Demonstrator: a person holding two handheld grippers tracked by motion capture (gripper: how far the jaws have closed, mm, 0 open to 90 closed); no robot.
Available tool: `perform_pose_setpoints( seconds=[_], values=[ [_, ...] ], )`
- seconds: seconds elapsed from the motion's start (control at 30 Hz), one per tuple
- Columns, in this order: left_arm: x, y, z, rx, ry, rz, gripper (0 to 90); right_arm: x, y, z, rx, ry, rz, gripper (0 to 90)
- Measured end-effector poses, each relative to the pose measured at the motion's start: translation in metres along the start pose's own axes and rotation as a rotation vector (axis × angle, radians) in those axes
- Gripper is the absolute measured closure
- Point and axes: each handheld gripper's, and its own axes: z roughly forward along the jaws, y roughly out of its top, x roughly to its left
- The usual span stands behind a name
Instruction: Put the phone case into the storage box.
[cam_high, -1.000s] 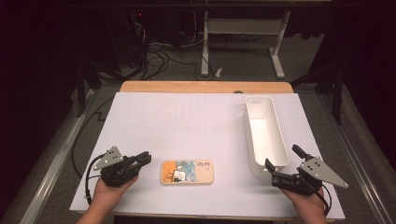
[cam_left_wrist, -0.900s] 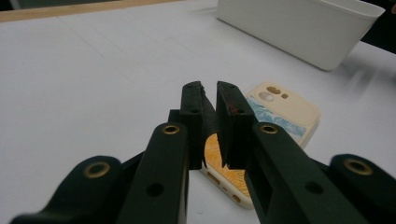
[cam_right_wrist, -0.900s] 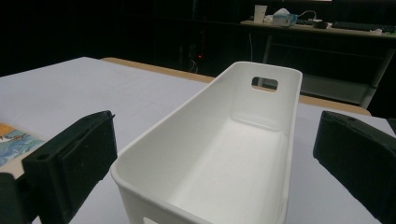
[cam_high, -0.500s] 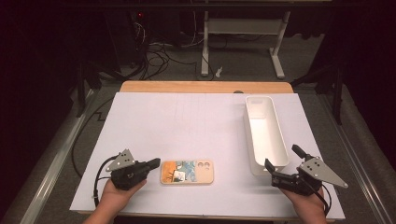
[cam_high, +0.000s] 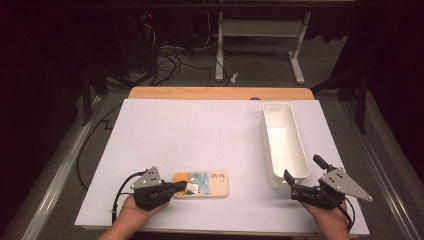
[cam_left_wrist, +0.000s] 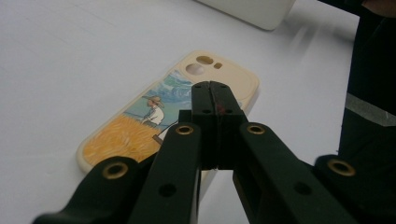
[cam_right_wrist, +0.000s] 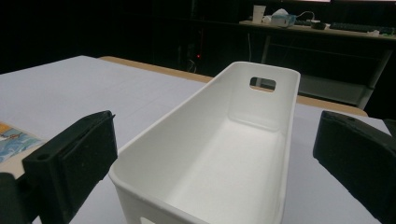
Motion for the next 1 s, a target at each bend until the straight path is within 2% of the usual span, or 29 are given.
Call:
perform_pose_setpoints(
  seconds=[0.1, 0.17, 0.23, 0.3, 0.33, 0.43, 0.53, 0.73, 1.0],
  values=[
    [-0.004, 0.0, 0.005, 0.014, 0.005, -0.003, 89.8, 0.0, 0.001, -0.001, -0.004, -0.003, 0.002, 0.4],
    [-0.009, -0.001, 0.01, 0.039, 0.013, 0.02, 89.8, 0.0, 0.001, -0.001, -0.006, -0.005, 0.004, 0.4],
    [-0.013, -0.002, 0.017, 0.08, 0.016, 0.008, 89.8, 0.0, 0.001, -0.001, -0.006, -0.006, 0.003, 0.4],
    [-0.02, -0.009, 0.03, 0.113, 0.03, 0.031, 89.8, 0.0, 0.001, -0.001, -0.007, -0.006, 0.001, 0.4],
    [-0.02, -0.009, 0.03, 0.113, 0.03, 0.031, 89.8, 0.0, 0.001, -0.001, -0.007, -0.006, 0.001, 0.4],
    [-0.024, -0.016, 0.043, 0.149, 0.024, 0.037, 89.8, 0.0, 0.001, -0.001, -0.007, -0.007, 0.002, 0.4],
    [-0.029, -0.021, 0.054, 0.183, 0.019, 0.062, 89.8, 0.0, 0.001, -0.002, -0.009, -0.008, 0.0, 0.4],
    [-0.037, -0.03, 0.07, 0.219, 0.014, 0.092, 89.8, -0.001, 0.001, -0.002, -0.01, -0.008, 0.005, 0.5],
    [-0.042, -0.039, 0.081, 0.272, 0.028, 0.167, 89.8, -0.001, 0.001, -0.002, -0.012, -0.005, 0.009, 0.7]
  ],
)
